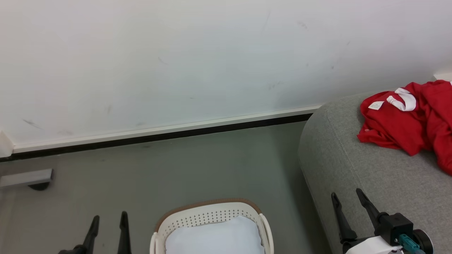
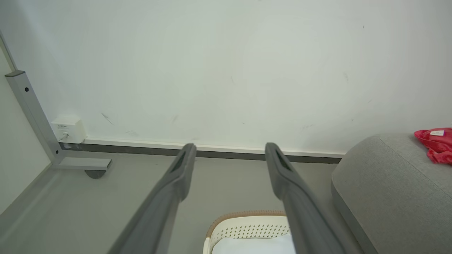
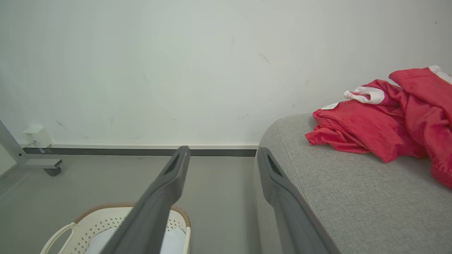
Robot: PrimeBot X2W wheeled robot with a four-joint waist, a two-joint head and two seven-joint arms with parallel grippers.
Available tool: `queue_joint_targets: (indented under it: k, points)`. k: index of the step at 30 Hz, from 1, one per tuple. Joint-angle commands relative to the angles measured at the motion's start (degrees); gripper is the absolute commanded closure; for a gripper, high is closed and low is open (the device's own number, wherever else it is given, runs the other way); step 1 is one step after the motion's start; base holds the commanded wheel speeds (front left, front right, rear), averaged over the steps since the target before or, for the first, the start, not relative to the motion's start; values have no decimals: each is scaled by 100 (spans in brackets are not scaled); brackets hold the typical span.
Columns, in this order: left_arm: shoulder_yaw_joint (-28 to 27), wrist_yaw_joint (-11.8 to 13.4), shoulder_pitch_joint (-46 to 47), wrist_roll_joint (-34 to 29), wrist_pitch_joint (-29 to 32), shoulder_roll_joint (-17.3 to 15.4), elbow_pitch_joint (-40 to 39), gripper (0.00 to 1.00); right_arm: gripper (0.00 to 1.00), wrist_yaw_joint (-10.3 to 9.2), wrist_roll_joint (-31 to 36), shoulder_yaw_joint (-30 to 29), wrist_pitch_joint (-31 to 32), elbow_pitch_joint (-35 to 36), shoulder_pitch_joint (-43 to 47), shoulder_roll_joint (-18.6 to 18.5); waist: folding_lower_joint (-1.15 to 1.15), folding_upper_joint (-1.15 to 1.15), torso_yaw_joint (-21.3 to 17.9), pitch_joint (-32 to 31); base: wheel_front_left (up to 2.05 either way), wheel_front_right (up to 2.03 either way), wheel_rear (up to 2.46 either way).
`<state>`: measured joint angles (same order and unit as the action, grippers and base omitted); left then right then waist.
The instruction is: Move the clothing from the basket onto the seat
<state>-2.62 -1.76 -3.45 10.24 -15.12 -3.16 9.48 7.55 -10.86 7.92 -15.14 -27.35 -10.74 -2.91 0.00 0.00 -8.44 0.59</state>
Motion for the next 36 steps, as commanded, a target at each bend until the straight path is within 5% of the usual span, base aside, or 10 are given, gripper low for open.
queue_joint_targets:
  k: [1,36]
  points:
    - [-25,-23,11,-74,-3,-5,21,0,0,-13,-59,0,1,-17,-71,0,0,0,-2,0,0,0,0]
    - [-44,5,41,-23,-4,18,84,0,0,-13,-141,54,1,-67,-24,0,0,0,9,-40,0,0,0]
